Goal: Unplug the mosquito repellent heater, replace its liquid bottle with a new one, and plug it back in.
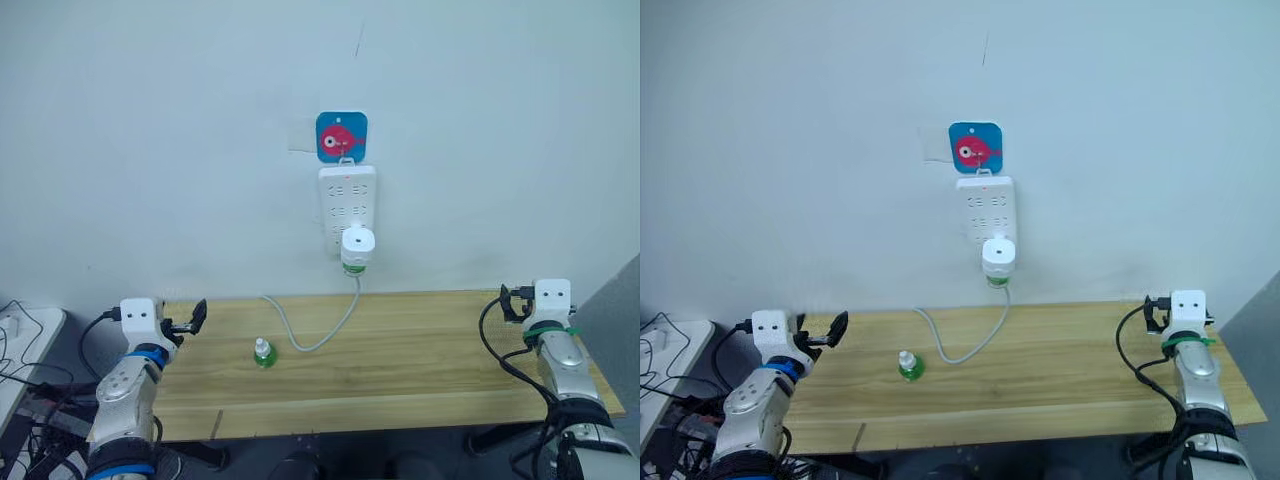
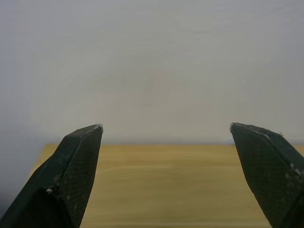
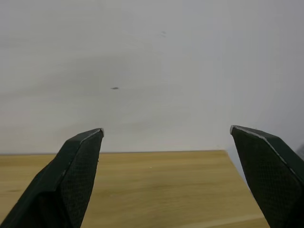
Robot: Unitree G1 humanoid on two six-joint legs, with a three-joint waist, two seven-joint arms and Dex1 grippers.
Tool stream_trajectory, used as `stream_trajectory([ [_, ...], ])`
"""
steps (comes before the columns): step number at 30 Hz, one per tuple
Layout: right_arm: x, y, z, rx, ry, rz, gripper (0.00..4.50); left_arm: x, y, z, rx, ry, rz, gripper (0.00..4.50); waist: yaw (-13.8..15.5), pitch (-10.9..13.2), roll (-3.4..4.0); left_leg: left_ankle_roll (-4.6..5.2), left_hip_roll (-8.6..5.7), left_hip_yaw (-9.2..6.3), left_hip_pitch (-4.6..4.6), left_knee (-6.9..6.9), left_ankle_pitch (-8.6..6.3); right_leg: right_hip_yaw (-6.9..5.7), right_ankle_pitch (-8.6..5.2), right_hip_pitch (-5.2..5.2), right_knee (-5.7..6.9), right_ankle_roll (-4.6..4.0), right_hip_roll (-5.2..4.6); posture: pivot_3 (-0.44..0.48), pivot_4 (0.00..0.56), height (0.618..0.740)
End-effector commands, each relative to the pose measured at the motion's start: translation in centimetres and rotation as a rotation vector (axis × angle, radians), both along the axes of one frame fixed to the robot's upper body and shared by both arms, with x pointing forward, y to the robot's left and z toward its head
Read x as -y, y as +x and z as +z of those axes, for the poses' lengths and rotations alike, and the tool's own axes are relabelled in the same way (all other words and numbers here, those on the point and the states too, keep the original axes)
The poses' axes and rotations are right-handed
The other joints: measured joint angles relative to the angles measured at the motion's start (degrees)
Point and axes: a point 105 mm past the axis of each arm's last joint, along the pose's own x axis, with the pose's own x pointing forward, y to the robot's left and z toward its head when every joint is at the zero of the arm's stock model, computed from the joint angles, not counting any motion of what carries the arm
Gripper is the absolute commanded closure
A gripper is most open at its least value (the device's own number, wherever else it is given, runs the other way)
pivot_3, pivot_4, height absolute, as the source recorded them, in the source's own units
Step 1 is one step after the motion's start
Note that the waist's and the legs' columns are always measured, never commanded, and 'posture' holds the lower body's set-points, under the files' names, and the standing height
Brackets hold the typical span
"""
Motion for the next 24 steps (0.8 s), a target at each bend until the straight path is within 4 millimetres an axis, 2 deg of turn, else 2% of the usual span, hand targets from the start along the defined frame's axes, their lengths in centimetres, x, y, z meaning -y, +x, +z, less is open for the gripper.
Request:
stream_trajectory([
  [1,-2.1,0.3,3.0,0.080,0.008,0.087,0.02,0.9,0.9,5.0,0.099,0.026,-0.139,0.00,-0.31,0.45,0.22,-0.02,0.03,0.00,-0.19,0.03,0.02,-0.02,0.06,-0.20,0.03,-0.09,0.04,-0.060,0.139,0.740],
  [6,-6.8,-1.0,6.4,0.123,0.052,0.270,0.02,4.3,1.5,8.8,0.105,0.058,-0.374,0.00,-1.09,2.48,0.78,-0.02,0.06,0.07,-0.32,0.01,0.01,0.02,0.09,-0.32,0.02,-0.14,0.01,-0.084,0.169,0.740],
  [9,-8.5,-1.9,8.1,0.145,0.075,0.321,0.02,5.7,1.8,10.4,0.123,0.049,-0.453,0.00,-1.65,3.30,0.75,-0.02,0.08,0.09,-0.34,-0.03,-0.01,0.00,0.09,-0.35,-0.02,-0.14,0.00,-0.097,0.171,0.740],
  [12,-11.5,-2.7,11.1,0.213,0.076,0.409,0.00,8.2,3.1,12.5,0.167,0.034,-0.538,0.62,-1.93,4.10,0.55,-0.04,0.10,0.10,-0.38,-0.03,-0.03,-0.02,0.09,-0.38,-0.05,-0.14,0.01,-0.099,0.175,0.740],
  [13,-12.0,-2.9,11.4,0.216,0.077,0.414,0.00,8.7,3.2,12.8,0.174,0.033,-0.557,0.88,-1.98,4.24,0.43,-0.05,0.11,0.10,-0.40,-0.04,-0.03,-0.04,0.09,-0.40,-0.05,-0.14,0.01,-0.097,0.177,0.740],
  [24,-16.4,-4.3,14.3,0.276,0.092,0.558,0.00,12.2,3.9,15.2,0.237,0.037,-0.676,0.88,-2.37,5.33,-0.05,-0.20,0.44,0.34,-0.46,-0.08,-0.23,-0.07,0.10,-0.56,-0.22,-0.15,0.16,-0.103,0.190,0.740],
])
